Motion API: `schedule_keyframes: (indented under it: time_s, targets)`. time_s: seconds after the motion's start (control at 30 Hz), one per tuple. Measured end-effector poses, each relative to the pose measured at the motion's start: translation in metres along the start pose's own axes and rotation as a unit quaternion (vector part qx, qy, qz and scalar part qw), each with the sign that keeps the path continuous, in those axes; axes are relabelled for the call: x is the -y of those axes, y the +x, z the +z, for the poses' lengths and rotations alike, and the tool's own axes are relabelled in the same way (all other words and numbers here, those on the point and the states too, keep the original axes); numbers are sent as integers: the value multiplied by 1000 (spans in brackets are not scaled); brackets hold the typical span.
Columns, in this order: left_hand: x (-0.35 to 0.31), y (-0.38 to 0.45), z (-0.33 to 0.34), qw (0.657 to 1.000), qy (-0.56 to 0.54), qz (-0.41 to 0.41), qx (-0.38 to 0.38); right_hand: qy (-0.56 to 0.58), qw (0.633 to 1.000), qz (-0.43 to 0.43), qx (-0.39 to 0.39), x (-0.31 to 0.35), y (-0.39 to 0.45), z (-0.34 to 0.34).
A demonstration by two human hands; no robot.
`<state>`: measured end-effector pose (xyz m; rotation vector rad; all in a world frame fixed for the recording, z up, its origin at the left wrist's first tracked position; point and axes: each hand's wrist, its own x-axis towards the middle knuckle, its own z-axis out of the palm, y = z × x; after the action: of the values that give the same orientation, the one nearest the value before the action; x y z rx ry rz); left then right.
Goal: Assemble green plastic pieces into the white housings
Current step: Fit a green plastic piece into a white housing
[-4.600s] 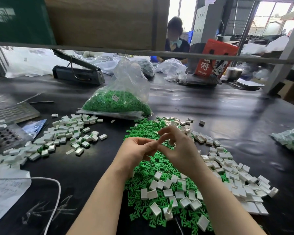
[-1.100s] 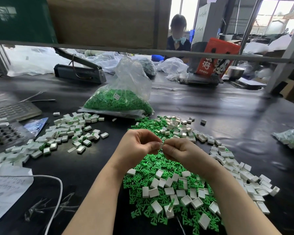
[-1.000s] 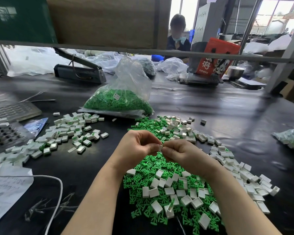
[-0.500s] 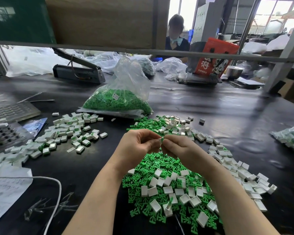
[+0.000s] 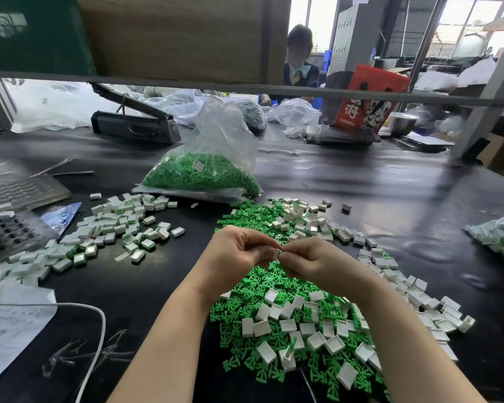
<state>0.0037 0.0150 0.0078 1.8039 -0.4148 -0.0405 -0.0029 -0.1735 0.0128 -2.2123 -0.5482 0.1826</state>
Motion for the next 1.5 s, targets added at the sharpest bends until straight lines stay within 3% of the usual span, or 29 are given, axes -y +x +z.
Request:
schedule_keyframes:
  time_s: [0.2, 0.47, 0.63, 0.83, 1.03, 1.3, 1.5]
  targets:
    - [-7, -2, -5, 999, -36, -2, -21, 54, 998, 0, -43, 2, 3, 7]
    - [-3, -1, -5, 1000, -18, -14, -16, -60, 998, -15, -31, 5, 4, 8]
    - [-1, -1, -5, 1000, -11, -8, -26, -64, 997, -22, -35, 5, 6, 10]
    - [-4, -2, -2, 997, -72, 6, -20, 75, 996, -13, -39, -3, 5, 5]
    - [-9, -5, -1, 998, -51, 39, -21, 245, 969, -10, 10, -8, -1, 5]
    - [-11, -4, 0, 995, -83, 15, -44, 465, 883, -12, 63, -10, 5, 17]
    - [-9, -2, -1, 994, -95, 8, -47, 538, 840, -28, 57, -10, 11, 26]
